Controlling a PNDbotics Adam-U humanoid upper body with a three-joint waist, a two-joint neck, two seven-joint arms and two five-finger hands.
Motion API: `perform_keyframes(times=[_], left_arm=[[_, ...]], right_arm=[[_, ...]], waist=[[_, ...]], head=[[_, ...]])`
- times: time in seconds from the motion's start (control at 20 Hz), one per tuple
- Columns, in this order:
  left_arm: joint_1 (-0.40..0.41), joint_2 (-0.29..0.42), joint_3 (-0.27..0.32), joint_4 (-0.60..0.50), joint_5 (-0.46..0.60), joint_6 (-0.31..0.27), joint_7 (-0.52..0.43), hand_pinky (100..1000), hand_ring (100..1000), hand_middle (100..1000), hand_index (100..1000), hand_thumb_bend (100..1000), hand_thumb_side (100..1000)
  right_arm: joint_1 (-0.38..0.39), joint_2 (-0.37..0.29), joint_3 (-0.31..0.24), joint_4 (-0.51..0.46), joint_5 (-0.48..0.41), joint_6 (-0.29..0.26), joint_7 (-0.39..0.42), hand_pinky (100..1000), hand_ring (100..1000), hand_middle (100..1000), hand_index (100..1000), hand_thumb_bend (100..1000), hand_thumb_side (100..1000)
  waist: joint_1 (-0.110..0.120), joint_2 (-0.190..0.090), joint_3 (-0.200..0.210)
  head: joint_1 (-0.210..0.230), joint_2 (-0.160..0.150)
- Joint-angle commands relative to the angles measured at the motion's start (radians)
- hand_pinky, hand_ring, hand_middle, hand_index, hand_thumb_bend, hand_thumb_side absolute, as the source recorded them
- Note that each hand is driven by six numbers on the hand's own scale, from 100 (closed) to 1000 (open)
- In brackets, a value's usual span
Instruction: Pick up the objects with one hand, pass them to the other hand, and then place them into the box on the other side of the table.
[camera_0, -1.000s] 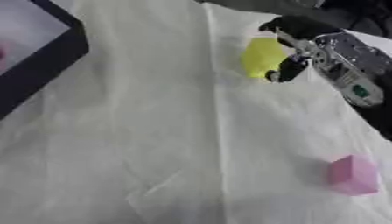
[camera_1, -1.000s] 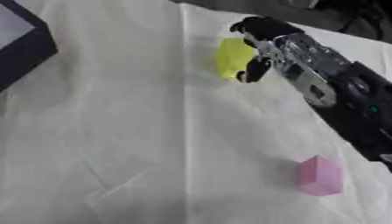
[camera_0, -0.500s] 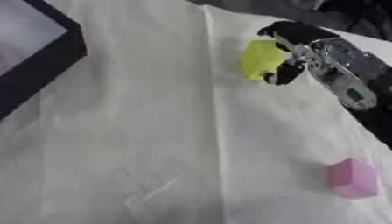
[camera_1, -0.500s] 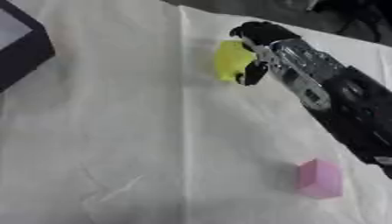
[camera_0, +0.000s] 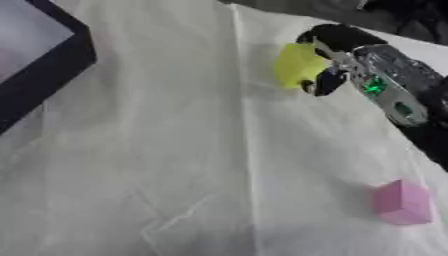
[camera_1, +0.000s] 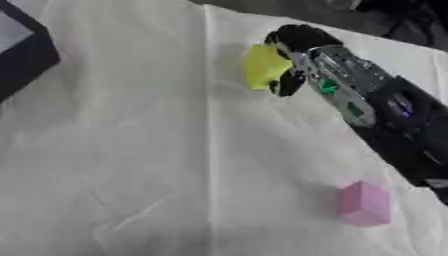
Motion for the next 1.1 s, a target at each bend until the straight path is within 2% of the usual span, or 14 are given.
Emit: perform_keyframes(times=[0.05,0.3,0.5,0.7,1.1], left_arm=[[-0.001,0.015,0.01,-0.017,-0.006,-0.004,0.001,899,638,729,690,752,292],[-0.002,0.014,0.009,-0.017,-0.006,-0.004,0.0,900,637,730,689,750,292],[0.001,0.014,0.01,-0.017,-0.006,-0.004,0.0,901,637,730,689,749,292],[0.006,0.015,0.012,-0.017,-0.004,-0.004,0.002,902,637,730,689,748,293],[0.02,0.018,0.015,-0.017,0.003,0.0,0.006,905,636,730,687,743,295]], right_arm=[[-0.004,-0.032,-0.019,0.0,0.004,0.003,0.006,961,872,783,855,387,100],[-0.004,-0.03,-0.019,-0.002,-0.012,0.0,0.002,954,843,656,730,435,100],[-0.003,-0.028,-0.02,-0.004,-0.039,0.003,-0.031,941,816,582,624,481,100],[-0.001,-0.029,-0.02,-0.005,-0.078,0.024,-0.082,932,790,545,579,406,100],[0.013,-0.041,-0.018,-0.049,-0.173,0.067,-0.153,910,761,498,534,375,100]], waist=[[0.013,-0.016,-0.002],[0.014,-0.016,-0.006],[0.017,-0.018,-0.01],[0.021,-0.025,-0.021],[0.042,-0.048,-0.065]], head=[[-0.006,-0.014],[-0.006,-0.011],[-0.004,-0.008],[0.006,-0.004],[0.043,0.012]])
